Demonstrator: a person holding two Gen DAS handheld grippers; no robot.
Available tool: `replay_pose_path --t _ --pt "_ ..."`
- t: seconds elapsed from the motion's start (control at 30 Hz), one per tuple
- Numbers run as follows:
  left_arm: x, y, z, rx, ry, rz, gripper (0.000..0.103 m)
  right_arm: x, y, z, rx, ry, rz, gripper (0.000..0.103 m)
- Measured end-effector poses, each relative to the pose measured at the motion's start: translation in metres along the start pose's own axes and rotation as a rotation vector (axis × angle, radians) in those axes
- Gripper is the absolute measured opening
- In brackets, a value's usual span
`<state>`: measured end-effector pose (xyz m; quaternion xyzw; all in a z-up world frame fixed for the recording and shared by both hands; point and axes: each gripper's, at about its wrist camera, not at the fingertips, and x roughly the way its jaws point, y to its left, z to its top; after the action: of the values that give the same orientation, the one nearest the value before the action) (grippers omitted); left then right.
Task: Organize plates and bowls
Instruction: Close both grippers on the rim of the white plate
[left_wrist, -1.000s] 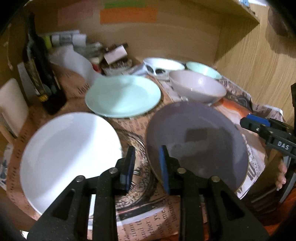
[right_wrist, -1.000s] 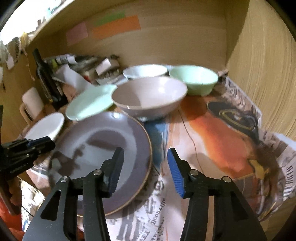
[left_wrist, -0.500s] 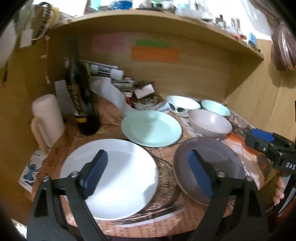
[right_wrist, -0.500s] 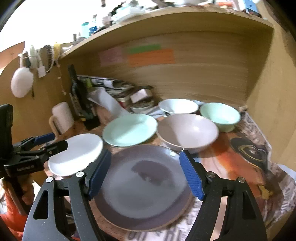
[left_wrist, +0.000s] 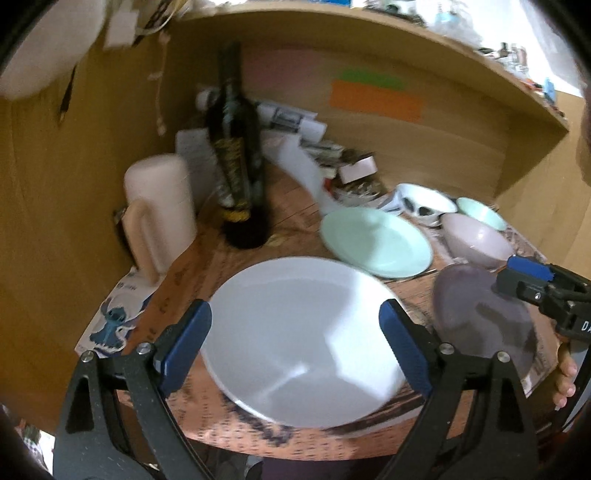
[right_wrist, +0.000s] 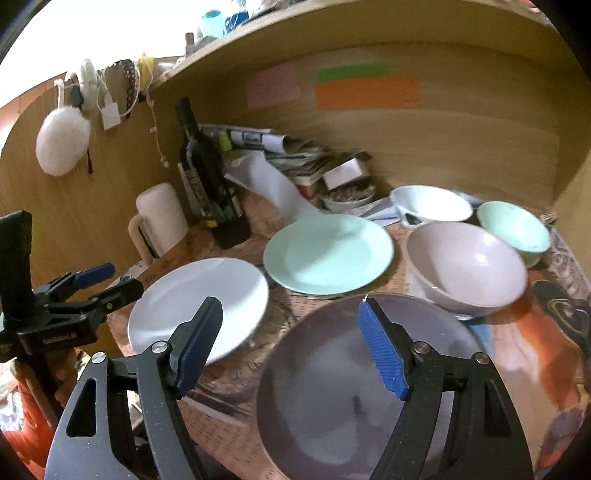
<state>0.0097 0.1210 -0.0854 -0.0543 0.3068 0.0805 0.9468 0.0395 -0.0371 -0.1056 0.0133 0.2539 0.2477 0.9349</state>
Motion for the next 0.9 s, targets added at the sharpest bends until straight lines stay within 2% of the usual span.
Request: replay_pose_path --t 0.37,0.43,0.47,0.53,0.73,0.9 --pt "0.035 0.057 -0.014 -0.081 0.096 0.025 0.093 0.05 0.014 0.001 0.009 0.118 0.016 0.073" --pt "0.038 0.063 -0.015 -0.092 0.101 0.023 0.089 0.059 0.016 0.0 0.021 0.147 0.029 0.073" --pt "0.04 0.067 -0.015 -0.096 0.106 0.02 0.087 0.063 0.017 -0.001 0.025 0.156 0.03 0.068" --pt "0.043 0.07 -0.016 -0.098 0.118 0.009 0.075 0.071 0.019 -0.001 0.024 0.181 0.025 0.061" --pt "0.05 0.078 -0.019 -0.099 0.148 -0.025 0.056 0.093 0.024 -0.006 0.026 0.255 0.014 0.041" --pt "0.055 0.085 -0.022 -0.116 0.17 -0.05 0.049 0.106 0.026 -0.01 0.041 0.296 0.003 0.031"
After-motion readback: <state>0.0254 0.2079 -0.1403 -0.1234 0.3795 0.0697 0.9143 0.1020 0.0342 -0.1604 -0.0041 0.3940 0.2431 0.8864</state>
